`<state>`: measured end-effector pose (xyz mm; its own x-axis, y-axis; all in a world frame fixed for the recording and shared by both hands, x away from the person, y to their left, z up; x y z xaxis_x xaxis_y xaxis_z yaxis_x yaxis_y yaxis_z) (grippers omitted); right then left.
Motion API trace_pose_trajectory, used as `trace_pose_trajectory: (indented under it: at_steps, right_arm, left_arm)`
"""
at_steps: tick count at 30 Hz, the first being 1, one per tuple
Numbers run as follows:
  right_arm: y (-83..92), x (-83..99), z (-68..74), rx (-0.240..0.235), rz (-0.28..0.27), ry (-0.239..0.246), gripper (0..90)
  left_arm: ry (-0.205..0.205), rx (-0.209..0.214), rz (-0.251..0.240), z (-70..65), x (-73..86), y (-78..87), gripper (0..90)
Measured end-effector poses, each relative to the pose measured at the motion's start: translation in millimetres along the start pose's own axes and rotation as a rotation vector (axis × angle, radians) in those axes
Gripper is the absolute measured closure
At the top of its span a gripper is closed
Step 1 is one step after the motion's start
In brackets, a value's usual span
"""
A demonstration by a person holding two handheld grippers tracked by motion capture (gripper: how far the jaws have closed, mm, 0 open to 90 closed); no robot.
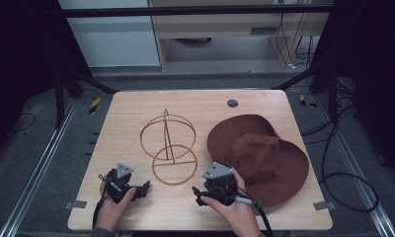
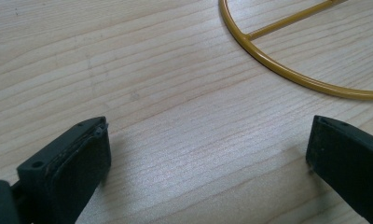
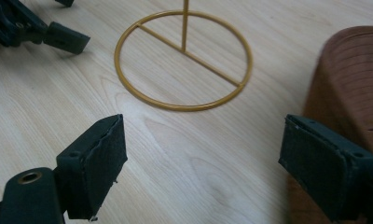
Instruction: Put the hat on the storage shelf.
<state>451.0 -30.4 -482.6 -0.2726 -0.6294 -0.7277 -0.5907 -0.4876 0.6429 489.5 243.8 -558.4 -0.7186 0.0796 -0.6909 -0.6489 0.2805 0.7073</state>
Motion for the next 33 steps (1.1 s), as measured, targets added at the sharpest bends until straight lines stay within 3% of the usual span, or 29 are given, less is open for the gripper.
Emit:
trace_pose_trajectory:
  at_steps: [3, 6, 8, 16, 20, 23, 25, 26, 33]
  right_arm:
    - [22.4, -5.3, -14.7, -0.006, 0.003, -0.001, 14.1]
    - [43.3, -9.8, -27.0, -0.058, -0.033, -0.051, 14.1]
    - [52.2, -11.0, -34.4, -0.057, -0.039, -0.058, 14.1]
    - [94.9, -2.1, -94.9, 0.034, -0.007, -0.031, 11.9]
    - [104.4, 10.2, -119.2, 0.068, 0.054, -0.024, 11.1]
    - [109.3, 17.8, -132.7, 0.056, 0.096, -0.028, 10.2]
    - [111.9, 19.5, -140.9, 0.05, 0.097, -0.035, 10.2]
    - [114.4, 22.1, -152.8, 0.061, 0.119, -0.03, 10.0]
    - [115.6, 30.3, -178.5, 0.073, 0.19, -0.04, 9.9]
  left_arm:
    - [0.0, 0.0, 0.0, 0.0, 0.0, 0.0, 0.0]
    - [0.0, 0.0, 0.0, 0.0, 0.0, 0.0, 0.0]
    - [0.004, 0.0, -0.003, -0.3, -0.1, -0.2, 0.0]
    - [0.003, 0.0, -0.003, -0.4, -0.3, -0.3, 0.0]
    - [0.003, 0.001, -0.003, -0.3, -0.3, -0.3, 0.0]
    - [0.002, 0.001, -0.003, -0.4, -0.3, -0.4, 0.0]
    - [0.001, 0.002, -0.002, -0.5, -0.4, -0.5, 0.0]
    - [0.001, 0.002, -0.002, -0.6, -0.4, -0.5, 0.0]
    - [0.001, 0.002, -0.002, -0.6, -0.4, -0.5, 0.0]
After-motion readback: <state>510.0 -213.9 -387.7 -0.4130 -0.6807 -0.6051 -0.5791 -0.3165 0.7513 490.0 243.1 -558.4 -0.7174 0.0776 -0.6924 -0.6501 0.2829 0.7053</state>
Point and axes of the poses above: each handheld gripper's, and its own axes: y roughly backward along the jaws, x roughly out of its underside, z roughly to its left, the point moved 7 cm from there along -y, roughly forward along the jaws, and after that the axes turned 14 degrees about y, right-handed, at the moved point
